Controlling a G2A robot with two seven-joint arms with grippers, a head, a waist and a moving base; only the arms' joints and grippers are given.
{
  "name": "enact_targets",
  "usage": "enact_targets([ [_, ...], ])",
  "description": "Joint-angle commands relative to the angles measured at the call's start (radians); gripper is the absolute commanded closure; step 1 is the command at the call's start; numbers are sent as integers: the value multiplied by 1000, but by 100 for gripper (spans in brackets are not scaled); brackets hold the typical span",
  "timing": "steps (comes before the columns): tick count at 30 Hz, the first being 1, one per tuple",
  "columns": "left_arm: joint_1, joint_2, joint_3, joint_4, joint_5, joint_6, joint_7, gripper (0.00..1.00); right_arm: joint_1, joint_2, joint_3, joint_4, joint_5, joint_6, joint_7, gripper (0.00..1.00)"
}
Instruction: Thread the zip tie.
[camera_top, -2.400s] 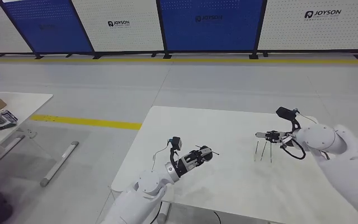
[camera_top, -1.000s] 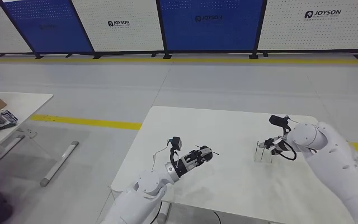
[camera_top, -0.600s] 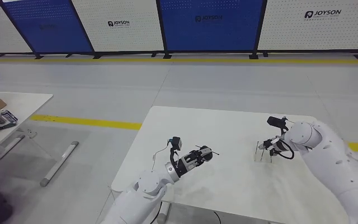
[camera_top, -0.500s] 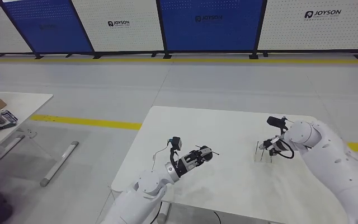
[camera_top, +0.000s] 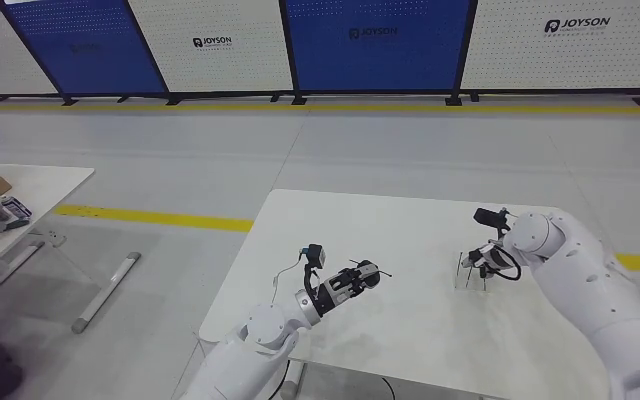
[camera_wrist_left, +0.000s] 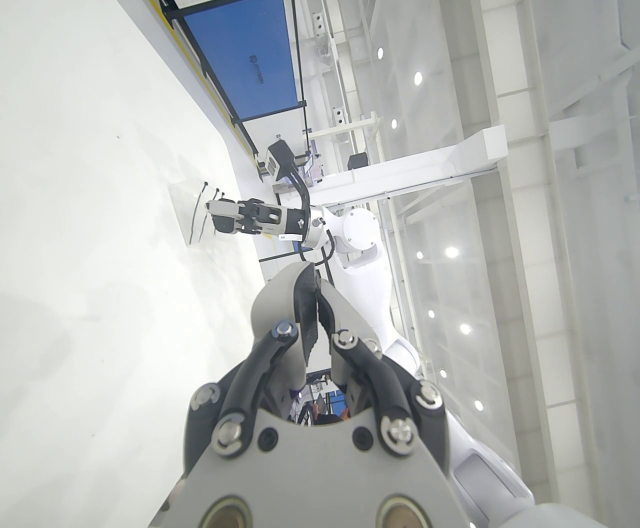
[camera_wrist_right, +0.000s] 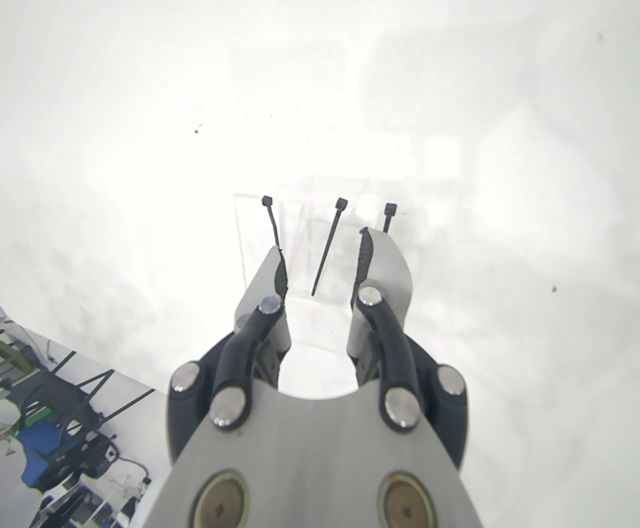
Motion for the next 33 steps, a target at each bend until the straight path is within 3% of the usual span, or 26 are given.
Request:
enact_targets([
  [1, 0, 0, 0, 0, 0, 0, 0, 100, 5, -8, -3, 18, 0, -4, 1, 70],
  [22, 0, 0, 0, 0, 0, 0, 0, 100, 58, -95, -29, 192, -6, -36, 2, 81],
  [31, 0, 0, 0, 0, 0, 0, 0, 100, 80, -129, -36, 259, -17, -51, 10, 80],
  [33, 0, 0, 0, 0, 0, 0, 0, 100, 84, -135, -36, 272, -19, -53, 12, 84],
])
